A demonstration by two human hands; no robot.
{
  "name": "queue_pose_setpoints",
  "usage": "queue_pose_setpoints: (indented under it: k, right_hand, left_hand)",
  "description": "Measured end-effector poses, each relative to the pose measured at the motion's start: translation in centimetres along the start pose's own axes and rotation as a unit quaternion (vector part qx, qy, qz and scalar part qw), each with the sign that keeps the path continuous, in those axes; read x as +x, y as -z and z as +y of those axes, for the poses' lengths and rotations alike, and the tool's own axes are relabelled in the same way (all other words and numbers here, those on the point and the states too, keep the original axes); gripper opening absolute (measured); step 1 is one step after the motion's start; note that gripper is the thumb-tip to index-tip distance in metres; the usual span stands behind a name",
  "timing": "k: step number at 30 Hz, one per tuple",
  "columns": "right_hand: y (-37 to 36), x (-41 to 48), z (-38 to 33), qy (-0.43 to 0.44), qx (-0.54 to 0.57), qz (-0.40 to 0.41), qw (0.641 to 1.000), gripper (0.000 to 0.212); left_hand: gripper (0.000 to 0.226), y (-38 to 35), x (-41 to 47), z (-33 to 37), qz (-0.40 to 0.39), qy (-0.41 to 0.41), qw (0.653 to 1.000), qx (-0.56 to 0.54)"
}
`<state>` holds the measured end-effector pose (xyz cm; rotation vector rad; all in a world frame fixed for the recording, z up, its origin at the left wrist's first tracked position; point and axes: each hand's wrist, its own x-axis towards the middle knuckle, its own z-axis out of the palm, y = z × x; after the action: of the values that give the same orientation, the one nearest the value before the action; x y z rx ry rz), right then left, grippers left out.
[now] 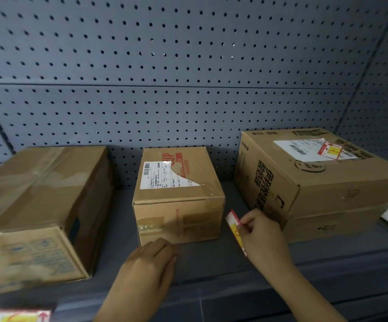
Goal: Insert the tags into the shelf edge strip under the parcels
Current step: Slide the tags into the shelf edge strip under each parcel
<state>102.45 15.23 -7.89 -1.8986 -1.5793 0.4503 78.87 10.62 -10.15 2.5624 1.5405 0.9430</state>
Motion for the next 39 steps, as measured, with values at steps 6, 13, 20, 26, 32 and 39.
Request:
queue_pose_setpoints:
  k: [6,13,20,26,32,39]
  right_hand:
    - [2.0,-2.9,0.7,0.069,0.075,-0.006,0.995,0.015]
    - [2.1,-6.4,1.1,0.106,0.202,-0.122,0.966,0.027]
    - [-0.6,-8.0,0.1,0.203,0.187,-0.125,0.953,0.027]
    - [-2.0,-7.6,-1.3,0.288,0.126,-0.138,0.939,0.026]
    - [-2.8,-7.1,-2.2,0.329,0.113,-0.133,0.928,0.026]
    - [-3.3,-6.9,-1.5,0.343,0.058,-0.130,0.928,0.030]
  left_hand:
    - [0.020,1.0,-2.1,1.1,-0.002,0.027,1.000,0.001]
    - [0.021,1.6,-5.9,3.2,-0.019,0.088,0.996,0.004]
    - [0.027,0.0,-7.1,3.5,-0.035,0.101,0.994,0.033]
    - [0.027,-1.6,-6.7,2.5,-0.024,0.087,0.994,0.055]
    - [0.029,-1.9,-7.1,2.0,-0.011,0.047,0.996,0.078]
    - [0.044,-2.7,-7.1,2.3,0.004,0.056,0.997,0.060]
